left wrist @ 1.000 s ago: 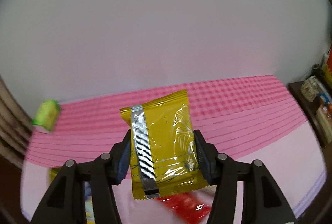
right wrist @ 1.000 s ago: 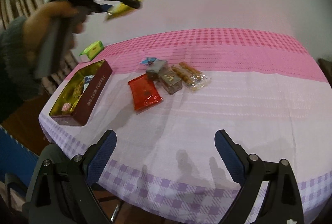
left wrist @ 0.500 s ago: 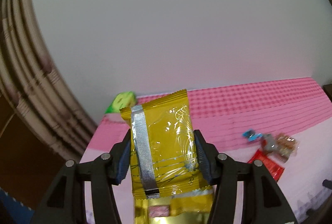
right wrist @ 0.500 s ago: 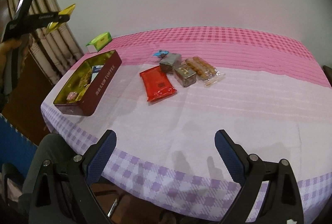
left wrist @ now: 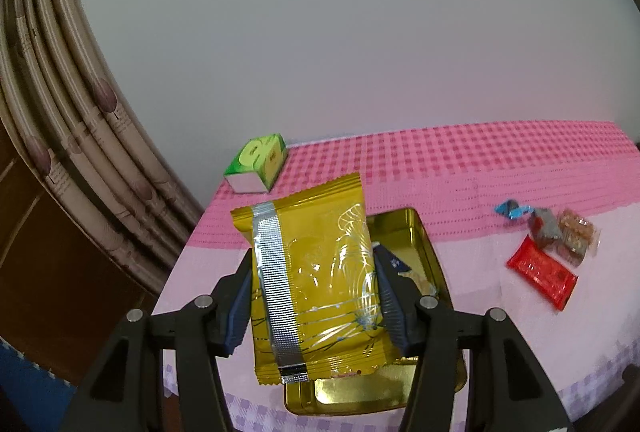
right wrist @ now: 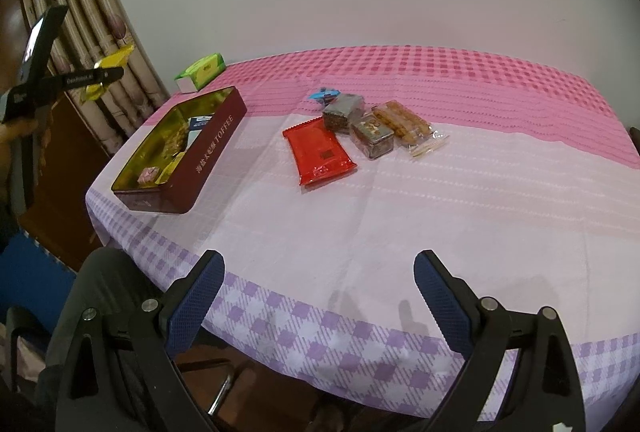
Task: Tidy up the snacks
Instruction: 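Carry the yellow packet with the left gripper into the tin and release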
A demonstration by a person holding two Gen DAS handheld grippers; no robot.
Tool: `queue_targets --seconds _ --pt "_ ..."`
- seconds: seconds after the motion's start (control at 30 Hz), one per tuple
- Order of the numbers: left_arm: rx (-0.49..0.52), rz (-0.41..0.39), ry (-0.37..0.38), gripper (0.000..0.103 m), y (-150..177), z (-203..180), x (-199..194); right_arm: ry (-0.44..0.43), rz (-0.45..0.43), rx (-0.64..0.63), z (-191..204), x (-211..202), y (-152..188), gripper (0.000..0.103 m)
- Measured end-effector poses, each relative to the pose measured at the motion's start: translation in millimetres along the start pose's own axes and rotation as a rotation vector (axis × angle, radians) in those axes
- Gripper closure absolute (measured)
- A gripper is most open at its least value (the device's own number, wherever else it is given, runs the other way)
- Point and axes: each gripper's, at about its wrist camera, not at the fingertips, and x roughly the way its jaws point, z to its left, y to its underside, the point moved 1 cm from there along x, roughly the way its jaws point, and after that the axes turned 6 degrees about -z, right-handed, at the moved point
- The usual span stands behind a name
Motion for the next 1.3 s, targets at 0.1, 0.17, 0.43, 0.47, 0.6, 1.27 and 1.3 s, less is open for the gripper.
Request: queue_targets --seconds 0.1,0.17,0.43,0.47,0.6,1.27,1.3 --pt "0.005 0.02 0.001 0.047 7.4 -3.3 5.6 0.0 0.004 0.004 -0.4 1.3 0.2 0.008" --pt "0.013 0.034 0.001 0.047 12.0 -5.7 9.6 0.0 0.006 0.007 -1.3 1.9 0.5 0.008" --pt "0.028 0.073 0.0 0.047 22.1 -9.3 22.4 -0.004 0.021 0.018 -3.6 5.7 2.3 0.008" --pt "0.03 0.078 -0.002 0.047 23.5 -9.2 23.8 -0.003 0.022 0.019 -3.9 6.2 2.2 0.008" --pt "0.035 0.096 -0.001 0.047 28.7 -8.8 28.7 -0.006 0.024 0.026 -5.1 6.0 2.6 0.008" --pt "-0.111 0.301 0.05 0.047 85.2 12.9 82.7 -0.003 0.043 0.022 -5.2 10.0 4.5 0.006" --pt "-0.121 0.305 0.051 0.047 86.4 13.6 84.3 -0.001 0.045 0.023 -5.6 10.6 4.5 0.006"
